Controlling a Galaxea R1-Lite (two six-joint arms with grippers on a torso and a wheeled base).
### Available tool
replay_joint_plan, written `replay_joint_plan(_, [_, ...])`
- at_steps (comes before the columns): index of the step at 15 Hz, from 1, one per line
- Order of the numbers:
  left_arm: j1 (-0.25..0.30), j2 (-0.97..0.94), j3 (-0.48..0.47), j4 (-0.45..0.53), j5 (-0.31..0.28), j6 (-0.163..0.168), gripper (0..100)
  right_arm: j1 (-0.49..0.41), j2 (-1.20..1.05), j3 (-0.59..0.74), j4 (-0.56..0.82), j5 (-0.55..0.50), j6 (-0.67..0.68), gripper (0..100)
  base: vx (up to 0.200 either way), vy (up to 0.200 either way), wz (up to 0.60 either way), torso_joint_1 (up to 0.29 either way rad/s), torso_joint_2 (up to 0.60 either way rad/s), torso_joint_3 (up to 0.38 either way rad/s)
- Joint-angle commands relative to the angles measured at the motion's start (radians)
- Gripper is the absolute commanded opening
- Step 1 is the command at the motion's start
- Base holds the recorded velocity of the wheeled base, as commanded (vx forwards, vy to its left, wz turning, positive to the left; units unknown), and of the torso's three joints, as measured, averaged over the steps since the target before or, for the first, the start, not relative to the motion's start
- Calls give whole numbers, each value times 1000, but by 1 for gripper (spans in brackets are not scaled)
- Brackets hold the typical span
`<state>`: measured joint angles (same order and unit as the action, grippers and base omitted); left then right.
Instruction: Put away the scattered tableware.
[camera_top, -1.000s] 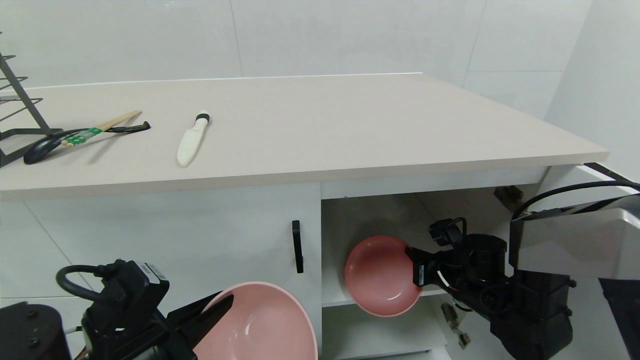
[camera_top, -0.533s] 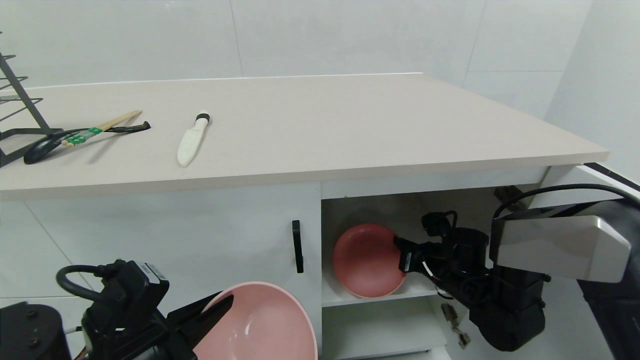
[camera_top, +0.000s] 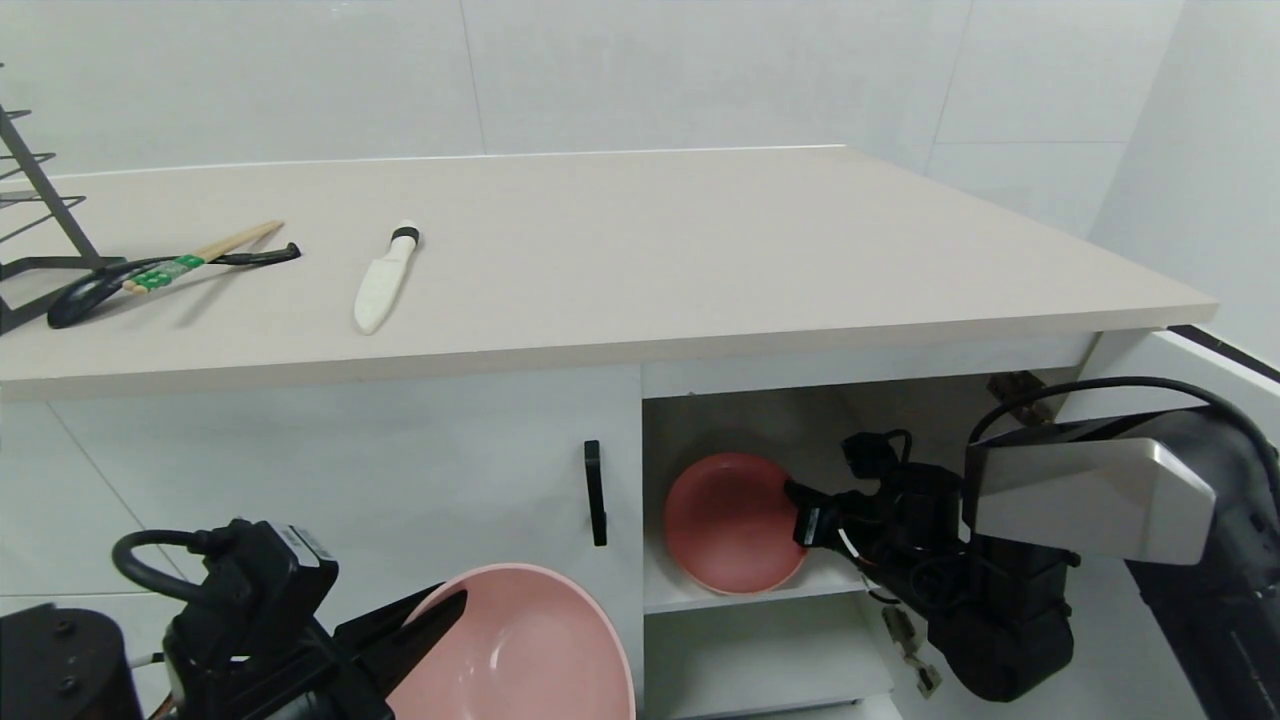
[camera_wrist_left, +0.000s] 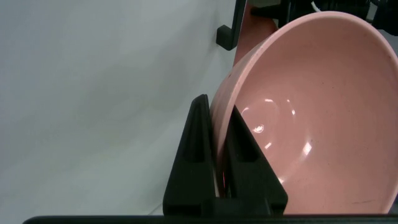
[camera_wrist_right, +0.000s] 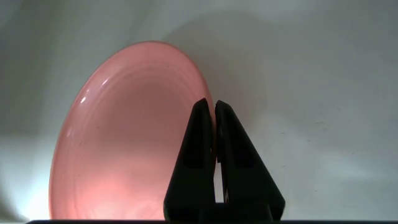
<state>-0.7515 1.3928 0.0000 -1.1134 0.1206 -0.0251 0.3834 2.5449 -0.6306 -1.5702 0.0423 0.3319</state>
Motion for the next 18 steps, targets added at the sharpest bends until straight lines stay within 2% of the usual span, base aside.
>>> replay_joint_plan(1, [0,2,0,-2,1,-9,0,0,26,-12,-1,-12,4,0,0,0,0,0,0,0])
replay_joint_plan(3, [0,0,0,-2,1,-12,0,2,57,-44,-1,-65,7,0,0,0,0,0,0,0])
replay_joint_plan(13, [0,0,0,0,1,-12,0,12,67,-78,-1,-76,52,0,0,0,0,0,0,0])
replay_joint_plan(17, [0,-1,0,0,1,-12,0,9,84,-101,-1,-116,53,0,0,0,0,0,0,0])
replay_joint_plan(18, [0,-1,0,0,1,-12,0,11,87,-101,-1,-116,53,100,0,0,0,0,0,0])
